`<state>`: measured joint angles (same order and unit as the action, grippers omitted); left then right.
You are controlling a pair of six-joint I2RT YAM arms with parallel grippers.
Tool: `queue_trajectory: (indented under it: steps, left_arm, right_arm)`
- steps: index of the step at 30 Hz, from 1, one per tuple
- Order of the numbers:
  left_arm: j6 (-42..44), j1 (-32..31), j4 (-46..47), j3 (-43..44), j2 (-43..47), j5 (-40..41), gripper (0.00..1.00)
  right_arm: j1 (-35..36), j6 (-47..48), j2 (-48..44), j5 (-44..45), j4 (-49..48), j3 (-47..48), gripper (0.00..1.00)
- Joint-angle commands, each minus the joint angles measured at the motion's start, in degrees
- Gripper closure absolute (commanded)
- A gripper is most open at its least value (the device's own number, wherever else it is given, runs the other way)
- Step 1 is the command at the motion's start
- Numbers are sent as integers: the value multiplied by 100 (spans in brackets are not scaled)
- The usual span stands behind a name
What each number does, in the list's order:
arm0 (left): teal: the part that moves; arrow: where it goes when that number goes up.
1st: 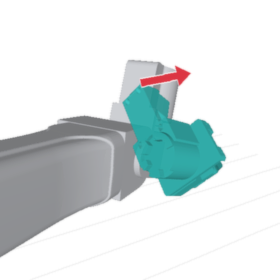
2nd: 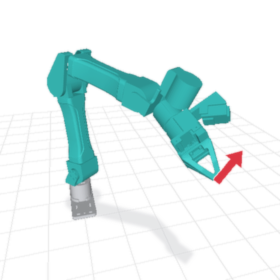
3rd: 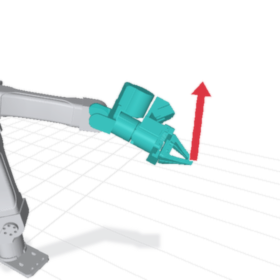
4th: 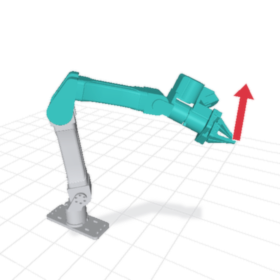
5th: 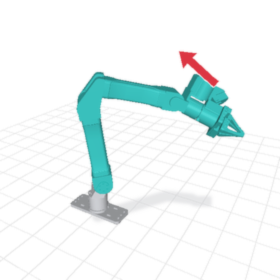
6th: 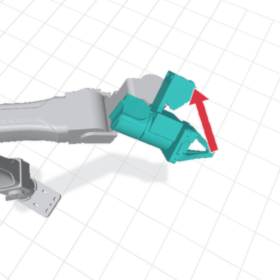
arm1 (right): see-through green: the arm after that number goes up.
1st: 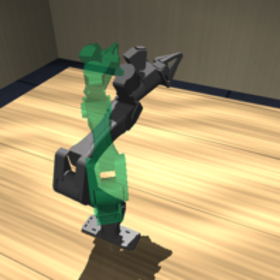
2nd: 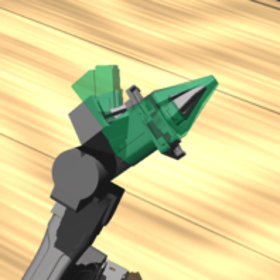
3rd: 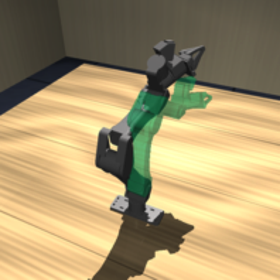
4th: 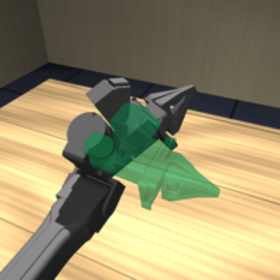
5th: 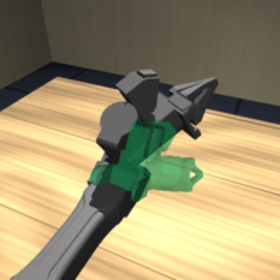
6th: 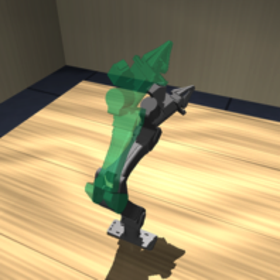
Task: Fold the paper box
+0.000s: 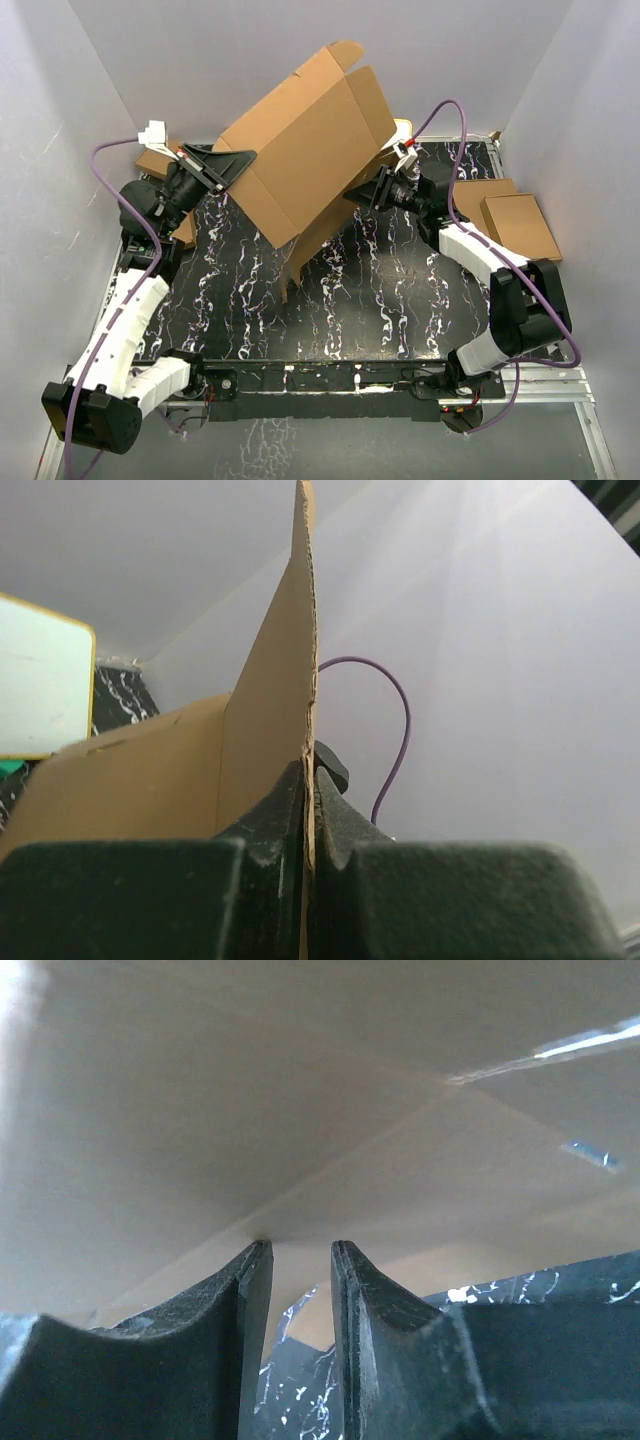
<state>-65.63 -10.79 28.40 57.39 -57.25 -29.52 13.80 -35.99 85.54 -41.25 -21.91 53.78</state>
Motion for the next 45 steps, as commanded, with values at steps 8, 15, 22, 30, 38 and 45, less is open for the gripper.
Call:
queue_trajectory:
  steps: [8,15,22,30,38,45]
  left_arm:
    - [6,-852,69,-649,-270,696,100]
    - [188,-944,-322,-1096,-274,931,100]
    - [56,-1028,-490,-1270,-263,1015,100]
    - [52,-1162,-876,-1169,-273,1039,100]
    - [309,-1293,-1241,-1236,-517,1101,100]
    - [389,-1294,-1124,-1081,-543,1066,100]
  right_arm:
    - [110,-1738,167,207,-2822,-1043,60]
    - [114,-2175,-48,311,-3775,-1717,49]
    - [109,-2806,-59,156,-4277,-1539,49]
    - [113,-3654,-206,-39,-4697,-1286,51]
    - [109,-3586,-264,-80,-4746,-1259,52]
    - [90,-2527,-382,-247,-4056,-1306,52]
